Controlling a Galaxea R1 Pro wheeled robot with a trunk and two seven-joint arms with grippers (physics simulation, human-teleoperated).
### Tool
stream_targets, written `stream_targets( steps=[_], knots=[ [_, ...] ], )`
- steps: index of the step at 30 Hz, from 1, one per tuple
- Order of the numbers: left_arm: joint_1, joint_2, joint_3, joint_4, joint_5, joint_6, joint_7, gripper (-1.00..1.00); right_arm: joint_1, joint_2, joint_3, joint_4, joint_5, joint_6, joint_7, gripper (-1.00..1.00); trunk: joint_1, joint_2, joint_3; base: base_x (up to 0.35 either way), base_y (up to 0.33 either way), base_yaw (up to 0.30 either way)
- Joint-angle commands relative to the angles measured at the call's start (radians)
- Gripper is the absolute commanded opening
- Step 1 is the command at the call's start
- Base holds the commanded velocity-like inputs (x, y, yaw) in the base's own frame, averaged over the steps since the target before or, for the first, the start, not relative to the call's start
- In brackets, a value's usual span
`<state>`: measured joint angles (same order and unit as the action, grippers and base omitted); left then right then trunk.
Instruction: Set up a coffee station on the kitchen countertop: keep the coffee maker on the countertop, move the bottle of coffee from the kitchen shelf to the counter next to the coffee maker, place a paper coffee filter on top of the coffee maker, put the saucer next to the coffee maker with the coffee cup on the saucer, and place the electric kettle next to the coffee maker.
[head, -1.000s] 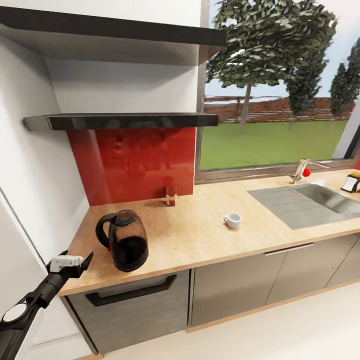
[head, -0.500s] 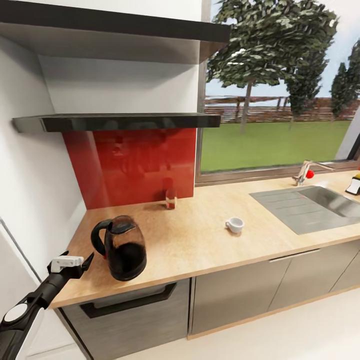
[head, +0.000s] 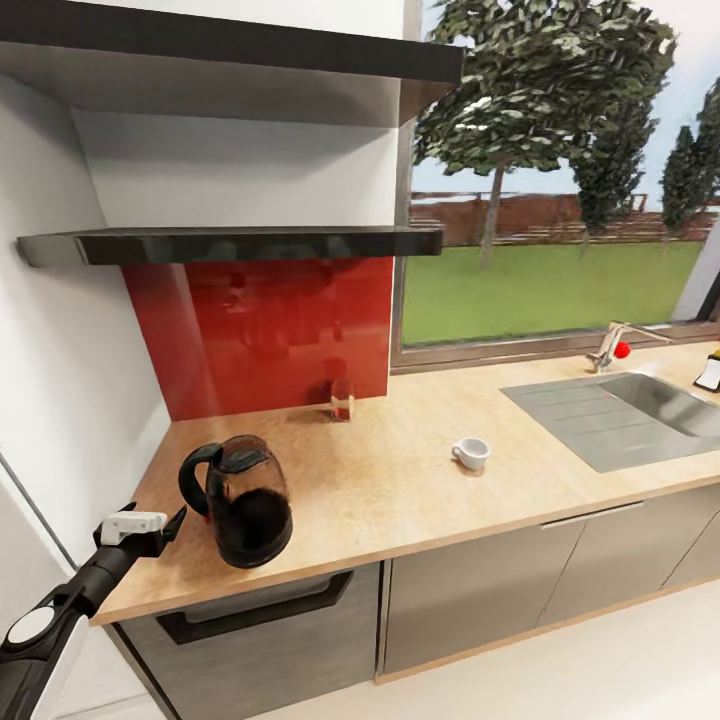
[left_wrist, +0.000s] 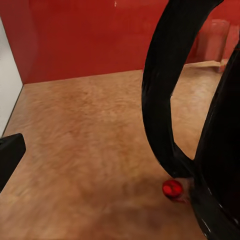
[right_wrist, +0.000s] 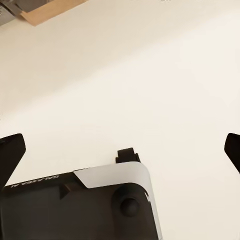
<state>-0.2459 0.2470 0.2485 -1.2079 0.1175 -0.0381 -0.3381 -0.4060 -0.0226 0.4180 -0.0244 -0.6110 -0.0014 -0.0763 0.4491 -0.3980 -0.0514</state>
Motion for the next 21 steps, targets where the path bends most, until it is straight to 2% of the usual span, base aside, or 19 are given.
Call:
stream_targets(
  steps=[1, 11, 17, 21],
  knots=[
    [-0.001, 0.0, 0.001, 0.001, 0.008, 0.005, -0.005, 1.0, 0.0, 0.0, 0.008, -0.001, -0.009, 0.0, -0.003, 1.0, 0.001, -0.002, -0.002, 0.233, 0.0, 0.0],
    [-0.006, 0.0, 0.001, 0.003, 0.01, -0.005, -0.004, 1.0, 0.0, 0.0, 0.008, -0.001, -0.009, 0.0, -0.003, 1.0, 0.001, -0.002, -0.002, 0.05, 0.0, 0.0],
    [-0.006, -0.001, 0.0, 0.003, 0.01, 0.003, -0.004, 1.0, 0.0, 0.0, 0.008, -0.001, -0.009, 0.0, -0.003, 1.0, 0.001, -0.002, -0.002, 0.205, 0.0, 0.0],
    [-0.006, -0.001, 0.0, 0.004, 0.007, -0.002, -0.004, 1.0, 0.0, 0.0, 0.008, -0.001, -0.009, 0.0, -0.003, 1.0, 0.001, -0.002, -0.002, 0.057, 0.0, 0.0]
  ],
)
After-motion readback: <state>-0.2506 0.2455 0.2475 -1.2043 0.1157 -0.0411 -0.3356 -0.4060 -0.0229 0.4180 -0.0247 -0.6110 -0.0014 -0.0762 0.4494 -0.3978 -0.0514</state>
